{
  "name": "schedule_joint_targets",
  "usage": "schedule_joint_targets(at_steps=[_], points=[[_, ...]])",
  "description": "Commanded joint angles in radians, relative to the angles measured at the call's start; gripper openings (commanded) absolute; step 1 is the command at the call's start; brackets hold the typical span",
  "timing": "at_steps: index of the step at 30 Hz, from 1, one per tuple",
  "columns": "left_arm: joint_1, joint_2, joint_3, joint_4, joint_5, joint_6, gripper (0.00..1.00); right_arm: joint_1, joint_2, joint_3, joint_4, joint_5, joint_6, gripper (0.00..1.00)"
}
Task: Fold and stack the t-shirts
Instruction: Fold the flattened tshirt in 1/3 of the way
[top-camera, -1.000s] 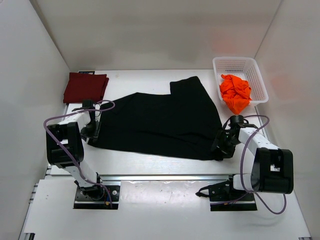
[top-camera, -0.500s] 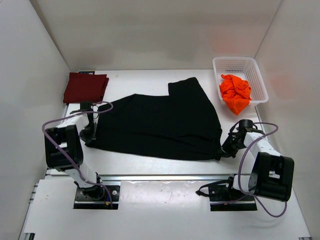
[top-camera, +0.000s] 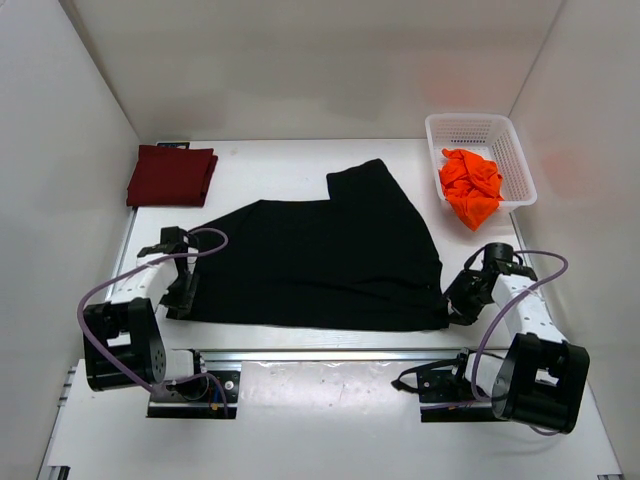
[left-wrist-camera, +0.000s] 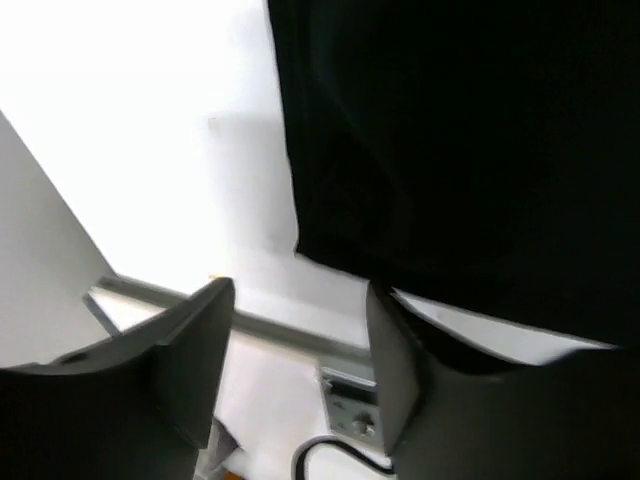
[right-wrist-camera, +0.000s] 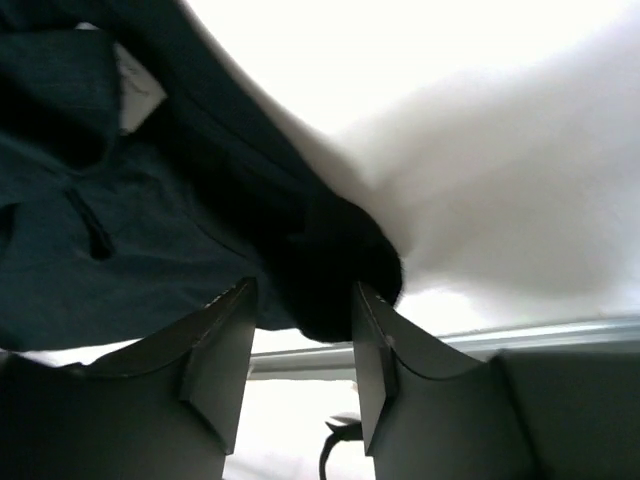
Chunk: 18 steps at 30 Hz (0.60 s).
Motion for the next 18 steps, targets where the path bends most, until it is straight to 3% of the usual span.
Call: schedule_joint_targets(at_steps=[1, 5, 8, 13, 18], points=[[0.016, -0.063, 0.005, -0.027, -0.092, -0.016, 0.73, -0.008, -0.035, 0.062, -0.064, 0.087, 0.015, 0.42], [0.024, -0.167, 0.043, 0.019, -0.199, 0.015, 0.72, 0.079, -0.073, 0.243, -0.050, 0.182, -0.003, 0.40], [0.001, -0.187, 0.129, 0.068, -0.119, 0.045, 0.70, 0.237, -0.049, 0.309, 0.036, 0.150, 0.006, 0.36], [-0.085, -0.036, 0.223, 0.096, -0.086, -0.002, 0.70, 0.536, 0.233, 0.366, 0.059, 0.084, 0.017, 0.37], [-0.083, 0.070, 0.272, 0.110, -0.063, -0.028, 0.69, 0.619, 0.356, 0.392, 0.070, 0.088, 0.063, 0.39]])
